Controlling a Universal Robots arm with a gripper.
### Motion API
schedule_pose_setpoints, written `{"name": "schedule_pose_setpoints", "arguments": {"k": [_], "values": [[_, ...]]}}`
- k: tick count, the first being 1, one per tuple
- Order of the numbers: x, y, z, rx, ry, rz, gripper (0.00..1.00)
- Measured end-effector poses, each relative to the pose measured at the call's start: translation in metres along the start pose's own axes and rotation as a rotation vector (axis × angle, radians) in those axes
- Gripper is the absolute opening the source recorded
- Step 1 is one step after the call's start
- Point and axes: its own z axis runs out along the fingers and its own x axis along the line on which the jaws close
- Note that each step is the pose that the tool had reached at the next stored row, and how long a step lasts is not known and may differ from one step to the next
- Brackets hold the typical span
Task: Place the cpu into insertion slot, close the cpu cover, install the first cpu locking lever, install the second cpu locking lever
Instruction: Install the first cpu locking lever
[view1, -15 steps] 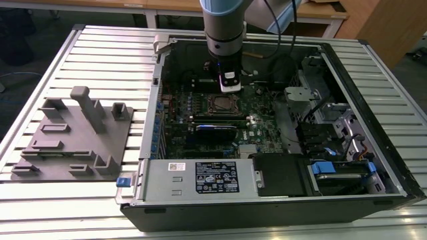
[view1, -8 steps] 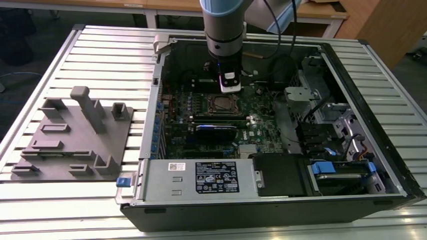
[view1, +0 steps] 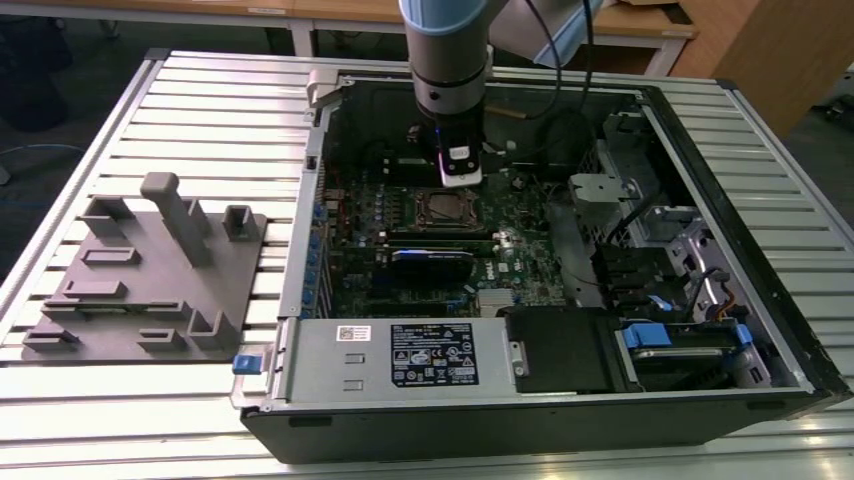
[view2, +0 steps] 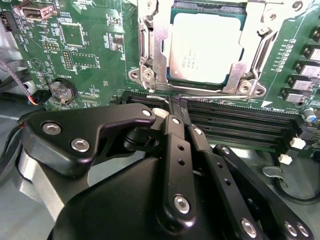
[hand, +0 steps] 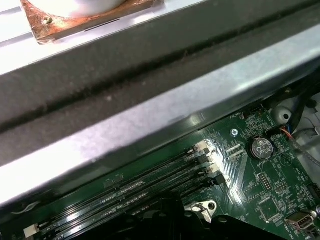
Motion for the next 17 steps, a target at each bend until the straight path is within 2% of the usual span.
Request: {"name": "schedule_pose_setpoints", "arguments": {"k": [13,17], "values": [[-0.0001,-0.0009,0.0018,-0.0010,-0.0016,0.000,0.11],[-0.0002,-0.0001,-0.0010,-0.0011,-0.0015,0.000,0.11]]}}
